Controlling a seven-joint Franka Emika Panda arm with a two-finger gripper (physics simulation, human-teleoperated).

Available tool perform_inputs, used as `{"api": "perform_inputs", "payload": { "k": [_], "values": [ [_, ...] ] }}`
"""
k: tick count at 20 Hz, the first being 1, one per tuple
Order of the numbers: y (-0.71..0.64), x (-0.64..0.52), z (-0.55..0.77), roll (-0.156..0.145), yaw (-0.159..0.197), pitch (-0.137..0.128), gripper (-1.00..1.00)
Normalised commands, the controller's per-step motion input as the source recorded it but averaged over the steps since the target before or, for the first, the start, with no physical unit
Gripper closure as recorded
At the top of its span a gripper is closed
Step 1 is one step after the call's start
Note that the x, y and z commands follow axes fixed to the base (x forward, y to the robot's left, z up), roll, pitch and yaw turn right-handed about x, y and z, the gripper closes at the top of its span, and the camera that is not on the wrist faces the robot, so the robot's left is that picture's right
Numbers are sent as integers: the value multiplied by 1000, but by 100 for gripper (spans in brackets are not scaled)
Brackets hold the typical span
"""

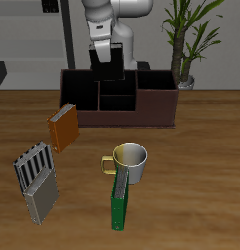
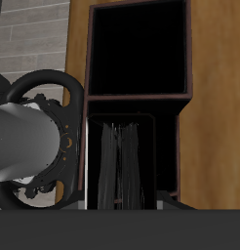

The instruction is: Place the black book into the back desk caddy's back compartment and place the striped book into the back desk caddy's right compartment

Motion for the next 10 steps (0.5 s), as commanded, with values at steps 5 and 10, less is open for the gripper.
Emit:
{"api": "perform_inputs", "payload": {
  "k": [5, 10],
  "values": [
    [66, 31, -24, 13, -9, -7, 100],
    [92, -37, -57, 19, -10, 29, 100]
  ]
}}
